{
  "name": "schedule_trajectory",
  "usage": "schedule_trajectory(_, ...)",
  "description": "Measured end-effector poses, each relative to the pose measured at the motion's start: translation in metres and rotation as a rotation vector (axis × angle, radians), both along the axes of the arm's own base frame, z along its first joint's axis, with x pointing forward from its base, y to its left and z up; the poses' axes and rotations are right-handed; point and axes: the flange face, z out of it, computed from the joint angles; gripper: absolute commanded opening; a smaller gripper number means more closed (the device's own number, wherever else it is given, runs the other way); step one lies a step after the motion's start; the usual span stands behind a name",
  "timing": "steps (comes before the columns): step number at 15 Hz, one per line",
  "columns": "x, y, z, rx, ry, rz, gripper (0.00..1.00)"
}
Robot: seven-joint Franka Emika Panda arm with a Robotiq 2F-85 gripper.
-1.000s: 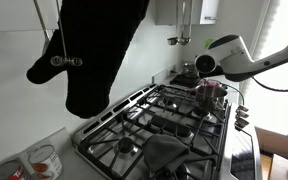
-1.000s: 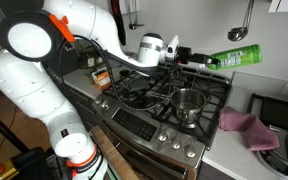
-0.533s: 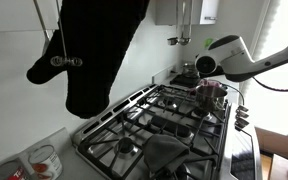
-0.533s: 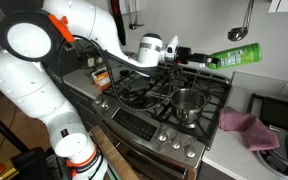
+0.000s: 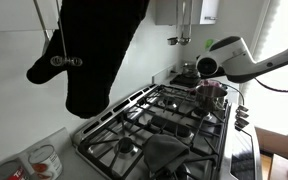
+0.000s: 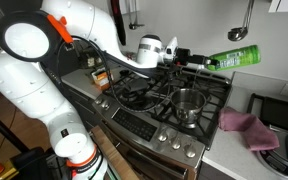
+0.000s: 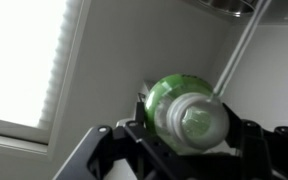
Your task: Move the pot to the right, then remove the cloth from the pot handle and pour water in the pot
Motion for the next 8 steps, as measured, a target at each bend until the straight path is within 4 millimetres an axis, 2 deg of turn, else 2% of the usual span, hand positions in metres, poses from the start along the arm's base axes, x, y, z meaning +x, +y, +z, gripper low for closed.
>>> schedule_trajectory(8, -0.0053, -0.0033, -0.0101, 0.024, 0.026, -0.012, 0.45)
